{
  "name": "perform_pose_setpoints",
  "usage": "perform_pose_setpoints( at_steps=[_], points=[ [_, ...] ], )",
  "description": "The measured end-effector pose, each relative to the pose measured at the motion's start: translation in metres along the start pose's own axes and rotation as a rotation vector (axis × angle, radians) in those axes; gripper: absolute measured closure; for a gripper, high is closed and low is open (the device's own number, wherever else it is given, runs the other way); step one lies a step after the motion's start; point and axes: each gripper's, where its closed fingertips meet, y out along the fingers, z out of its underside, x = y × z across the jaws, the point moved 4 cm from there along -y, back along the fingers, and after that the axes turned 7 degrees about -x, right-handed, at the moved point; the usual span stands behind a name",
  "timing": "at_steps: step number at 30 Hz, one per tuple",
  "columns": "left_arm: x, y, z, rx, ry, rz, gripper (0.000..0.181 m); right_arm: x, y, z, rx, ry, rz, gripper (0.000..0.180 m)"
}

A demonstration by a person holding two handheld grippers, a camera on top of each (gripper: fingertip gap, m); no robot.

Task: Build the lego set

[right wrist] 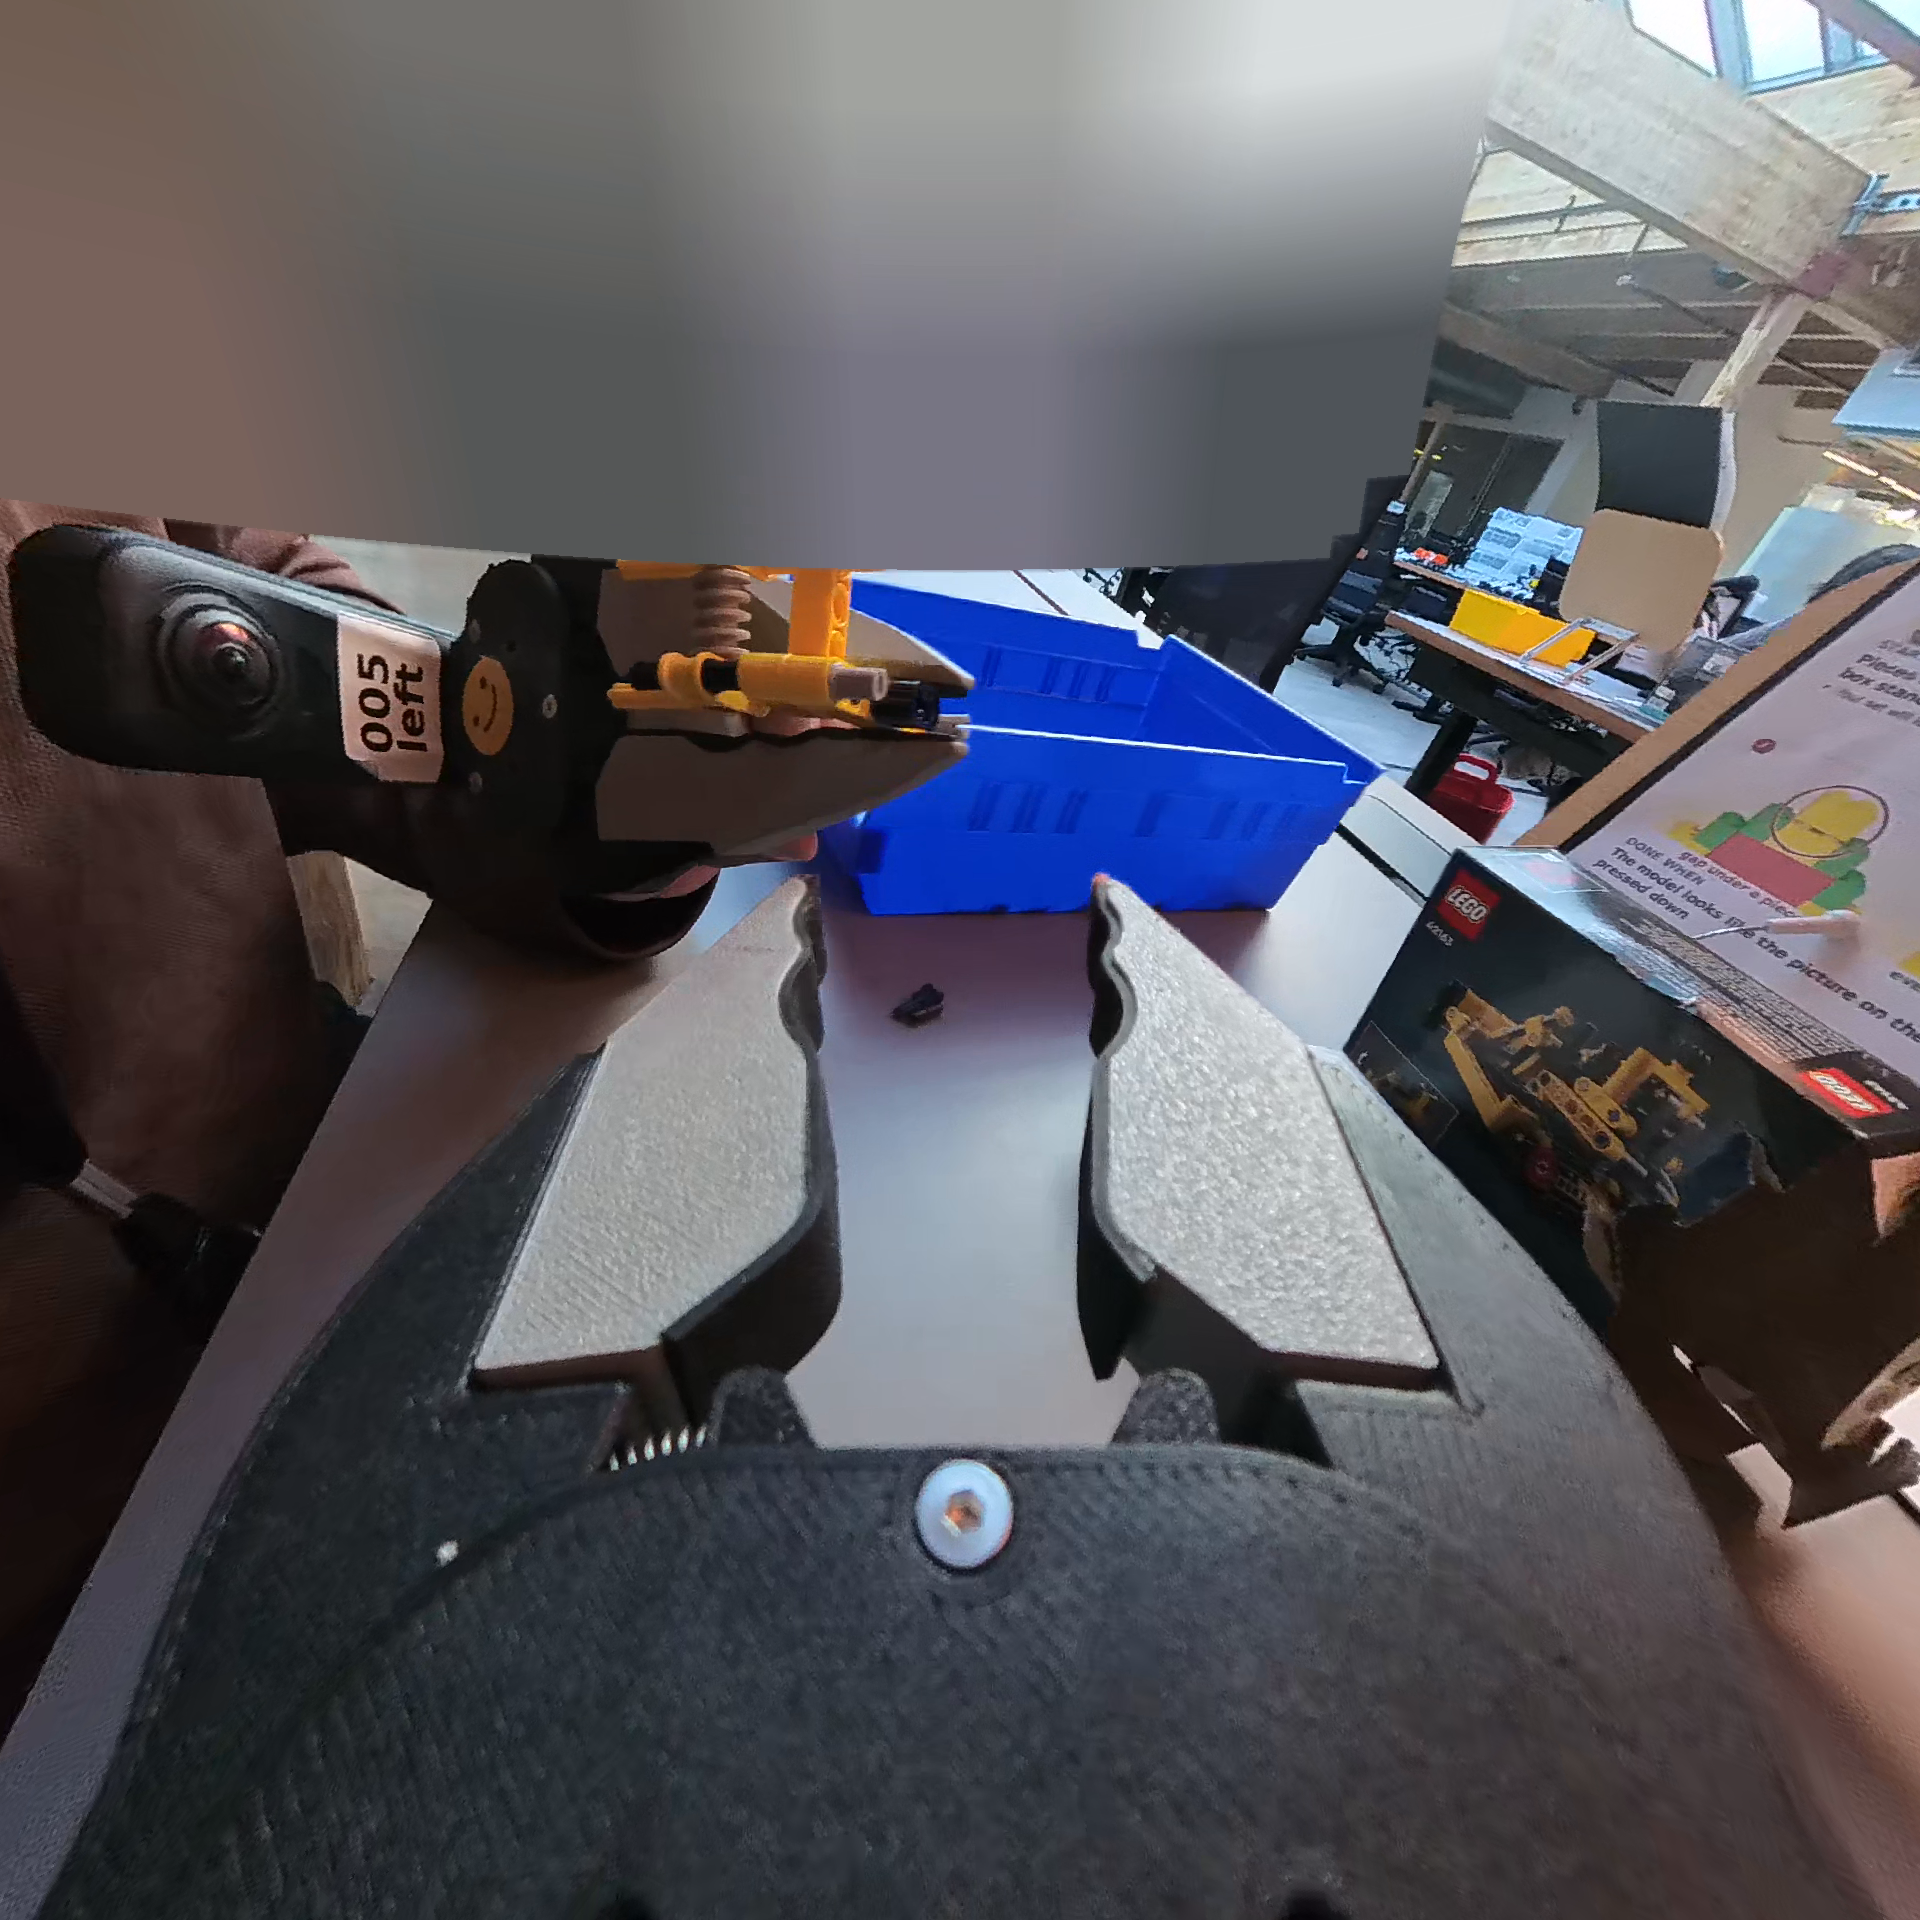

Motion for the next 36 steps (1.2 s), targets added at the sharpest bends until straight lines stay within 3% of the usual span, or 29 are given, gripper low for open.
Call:
perform_pose_setpoints(
  at_steps=[13,18,23,31,36],
  points=[
    [-0.006,0.001,0.005,0.017,-0.042,0.049,0.177,-0.017,-0.01,-0.001,0.012,-0.024,0.075,0.131],
    [-0.024,0.001,0.024,0.096,-0.178,0.191,0.177,-0.077,-0.077,-0.005,0.007,-0.066,0.354,0.129],
    [-0.053,0.002,0.03,0.154,-0.478,0.417,0.176,-0.111,-0.138,0.01,0.031,0.04,0.454,0.13],
    [-0.09,-0.002,0.03,0.27,-0.624,0.678,0.176,-0.12,-0.145,0.019,-0.032,0.228,0.437,0.136],
    [-0.096,-0.003,0.035,0.293,-0.712,0.744,0.176,-0.126,-0.147,0.033,-0.036,0.345,0.448,0.136]
  ],
)
